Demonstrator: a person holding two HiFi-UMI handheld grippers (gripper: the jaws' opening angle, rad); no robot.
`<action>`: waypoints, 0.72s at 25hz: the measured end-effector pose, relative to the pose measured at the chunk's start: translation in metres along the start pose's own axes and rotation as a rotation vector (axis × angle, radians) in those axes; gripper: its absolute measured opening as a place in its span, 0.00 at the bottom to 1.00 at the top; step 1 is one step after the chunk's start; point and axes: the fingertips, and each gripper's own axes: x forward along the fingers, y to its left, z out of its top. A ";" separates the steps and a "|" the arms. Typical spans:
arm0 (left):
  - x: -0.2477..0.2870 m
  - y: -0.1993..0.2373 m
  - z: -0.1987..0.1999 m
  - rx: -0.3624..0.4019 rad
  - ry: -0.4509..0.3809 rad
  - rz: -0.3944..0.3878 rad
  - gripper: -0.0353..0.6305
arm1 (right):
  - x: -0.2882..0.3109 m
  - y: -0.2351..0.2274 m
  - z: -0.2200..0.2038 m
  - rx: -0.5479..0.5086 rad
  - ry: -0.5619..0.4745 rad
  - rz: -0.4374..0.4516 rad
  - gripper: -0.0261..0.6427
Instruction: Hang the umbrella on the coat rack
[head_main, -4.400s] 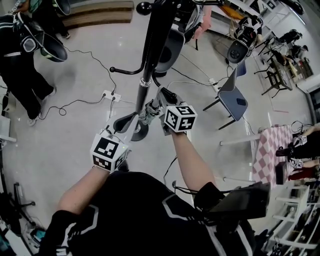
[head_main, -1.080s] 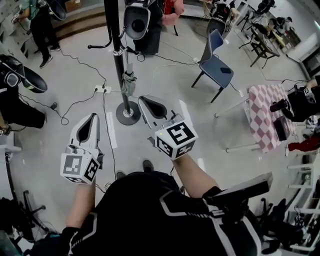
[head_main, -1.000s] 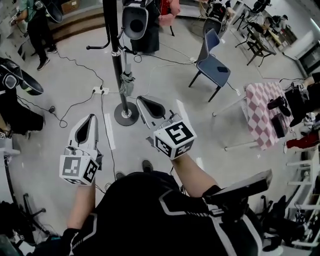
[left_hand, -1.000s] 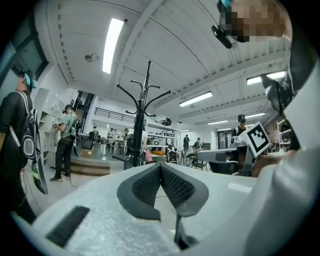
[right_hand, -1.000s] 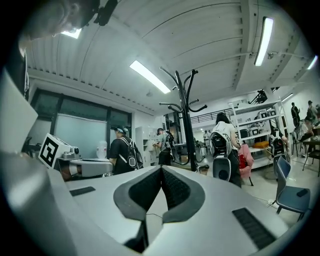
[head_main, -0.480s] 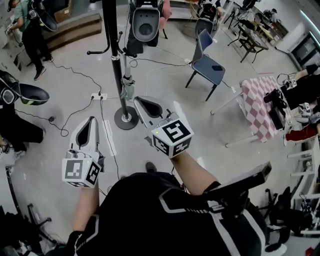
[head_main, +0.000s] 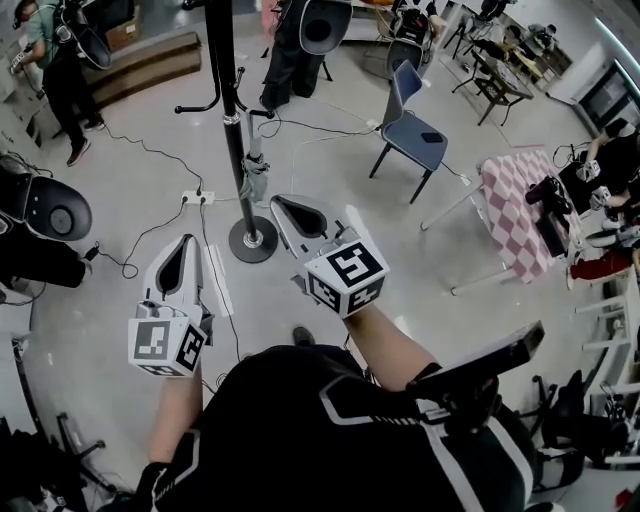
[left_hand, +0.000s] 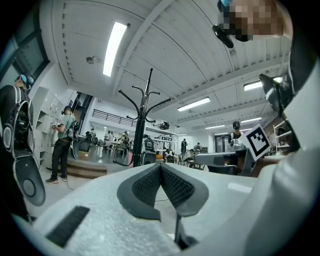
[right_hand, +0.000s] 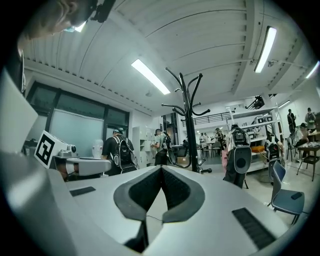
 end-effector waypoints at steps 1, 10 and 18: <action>0.000 0.000 0.001 -0.002 0.001 0.003 0.07 | 0.000 -0.001 0.001 -0.001 -0.002 -0.001 0.05; 0.003 -0.005 0.002 -0.003 0.000 -0.006 0.07 | -0.004 -0.005 0.001 0.004 0.002 -0.008 0.05; 0.009 -0.002 0.001 -0.002 0.001 -0.015 0.07 | 0.001 -0.009 0.003 -0.009 0.001 -0.014 0.05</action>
